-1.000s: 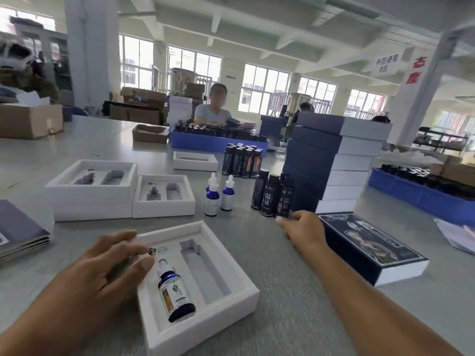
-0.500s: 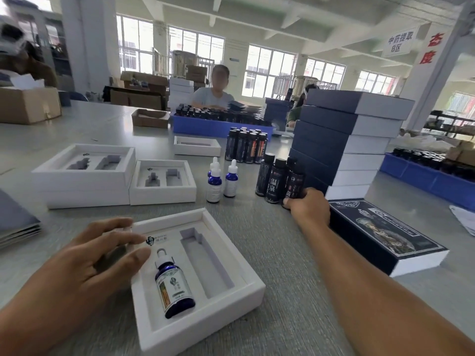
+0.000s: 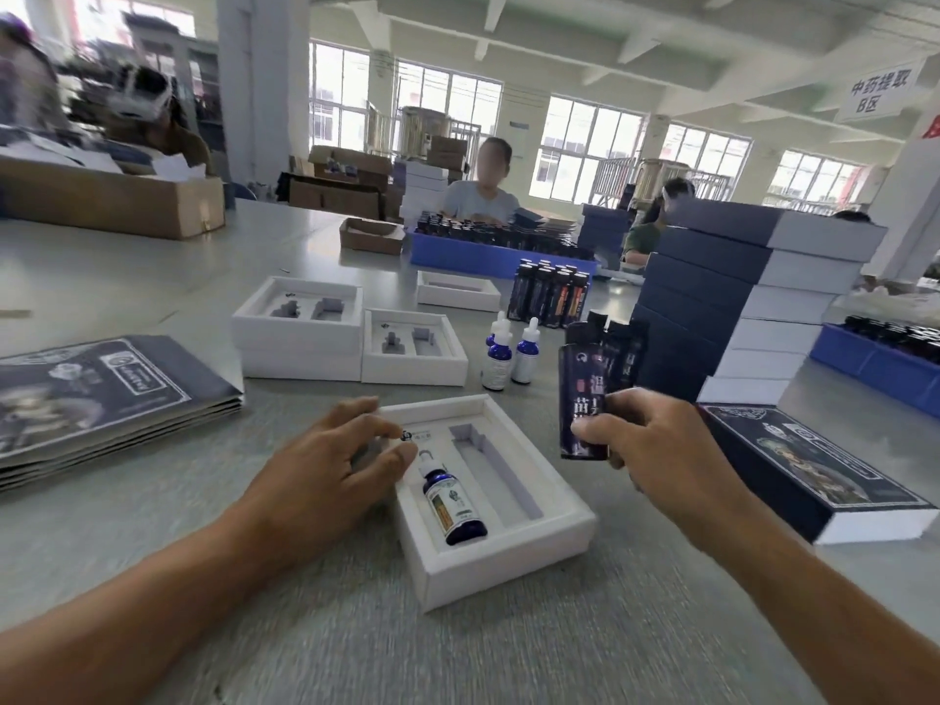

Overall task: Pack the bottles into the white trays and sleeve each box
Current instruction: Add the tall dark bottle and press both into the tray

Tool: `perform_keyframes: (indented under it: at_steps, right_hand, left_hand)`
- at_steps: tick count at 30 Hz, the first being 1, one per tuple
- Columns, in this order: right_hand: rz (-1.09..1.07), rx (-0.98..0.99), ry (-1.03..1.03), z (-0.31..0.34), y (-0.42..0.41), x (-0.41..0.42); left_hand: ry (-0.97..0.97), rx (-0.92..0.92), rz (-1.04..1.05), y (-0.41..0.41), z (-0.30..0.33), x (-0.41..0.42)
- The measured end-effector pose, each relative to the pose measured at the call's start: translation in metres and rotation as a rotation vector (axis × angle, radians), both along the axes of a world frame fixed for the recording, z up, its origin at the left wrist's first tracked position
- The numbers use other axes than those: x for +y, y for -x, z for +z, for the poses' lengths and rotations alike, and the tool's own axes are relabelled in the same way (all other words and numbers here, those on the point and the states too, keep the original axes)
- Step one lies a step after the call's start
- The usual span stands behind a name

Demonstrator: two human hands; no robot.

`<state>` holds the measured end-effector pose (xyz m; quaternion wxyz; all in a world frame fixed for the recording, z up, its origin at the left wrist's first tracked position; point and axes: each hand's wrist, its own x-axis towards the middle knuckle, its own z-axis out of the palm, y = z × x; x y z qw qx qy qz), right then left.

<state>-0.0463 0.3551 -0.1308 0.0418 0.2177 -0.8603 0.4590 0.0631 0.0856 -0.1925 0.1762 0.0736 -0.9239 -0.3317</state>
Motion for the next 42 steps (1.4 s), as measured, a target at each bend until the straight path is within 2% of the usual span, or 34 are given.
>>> perform_keyframes:
  at_steps: [4,8,11,15,27,32,42]
  right_hand:
    - [0.095,0.127,-0.245,-0.001,-0.034,-0.029]
    - [0.037,0.277,-0.497,-0.01,-0.041,-0.044]
    - [-0.005,0.438,-0.563,-0.014,-0.042,-0.043]
    - [0.02,0.492,-0.623,-0.019,-0.04,-0.039]
    - [0.117,0.399,-0.592,-0.028,-0.038,-0.031]
    - [0.203,0.229,-0.536,-0.033,-0.036,-0.029]
    - [0.259,0.068,-0.546,-0.025,-0.022,-0.031]
  left_hand:
    - [-0.013,-0.004,-0.008,-0.001,-0.001,-0.001]
    - [0.003,-0.016,-0.014,-0.001,-0.001,0.0]
    - [-0.018,0.001,-0.014,-0.001,-0.002,-0.001]
    - [-0.012,0.005,-0.015,-0.001,-0.003,-0.001]
    - [0.007,-0.002,-0.012,-0.002,-0.001,0.001]
    - [0.011,-0.002,-0.004,-0.001,-0.002,0.0]
    - [-0.035,0.0,0.009,0.0,-0.003,0.001]
